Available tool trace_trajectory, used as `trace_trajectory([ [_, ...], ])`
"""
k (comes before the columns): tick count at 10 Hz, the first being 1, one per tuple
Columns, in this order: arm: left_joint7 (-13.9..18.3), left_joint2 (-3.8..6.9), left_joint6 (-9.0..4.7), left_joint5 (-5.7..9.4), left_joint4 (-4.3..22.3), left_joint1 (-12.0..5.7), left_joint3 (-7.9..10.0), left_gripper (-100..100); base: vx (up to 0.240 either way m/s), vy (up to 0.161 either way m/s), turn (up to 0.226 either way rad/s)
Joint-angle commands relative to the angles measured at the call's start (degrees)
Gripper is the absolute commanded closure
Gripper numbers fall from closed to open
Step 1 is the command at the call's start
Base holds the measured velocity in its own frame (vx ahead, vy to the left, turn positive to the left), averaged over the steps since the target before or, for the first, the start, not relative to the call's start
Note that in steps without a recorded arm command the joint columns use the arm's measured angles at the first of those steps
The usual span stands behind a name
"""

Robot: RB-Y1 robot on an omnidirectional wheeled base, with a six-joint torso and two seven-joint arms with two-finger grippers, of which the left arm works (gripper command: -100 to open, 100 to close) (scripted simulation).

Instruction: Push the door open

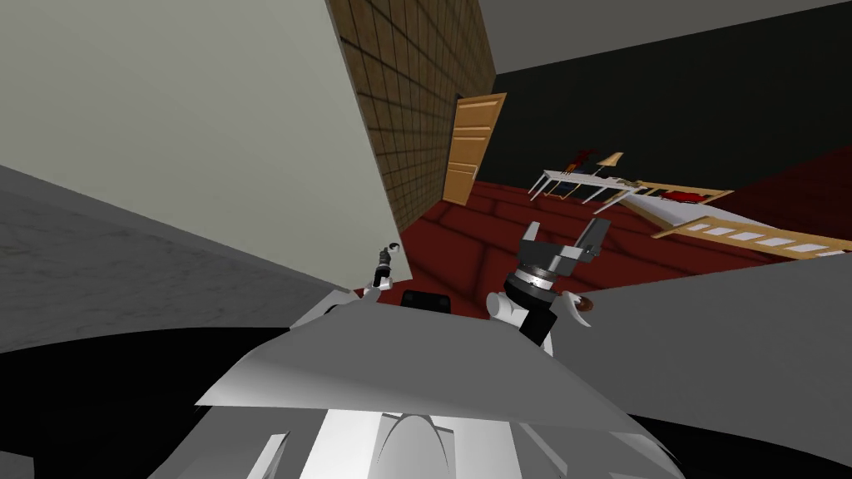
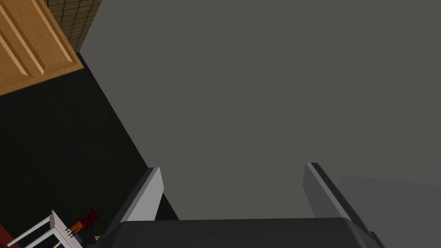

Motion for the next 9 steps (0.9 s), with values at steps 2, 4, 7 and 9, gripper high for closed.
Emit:
trace_trajectory([
  [2, -0.68, 0.68, 0.06, 1.15, -0.53, 0.14, 2.10, 100, 0.185, -0.057, 0.058],
  [4, -1.15, 0.80, 0.01, 1.90, -0.43, 0.18, 3.39, 100, 0.192, -0.053, 0.060],
  [7, -1.72, 0.90, -0.05, 2.79, -0.32, 0.23, 4.93, 100, 0.156, -0.045, 0.051],
  [9, -2.13, 0.95, -0.09, 3.44, -0.23, 0.26, 6.06, 100, 0.181, -0.061, 0.072],
])
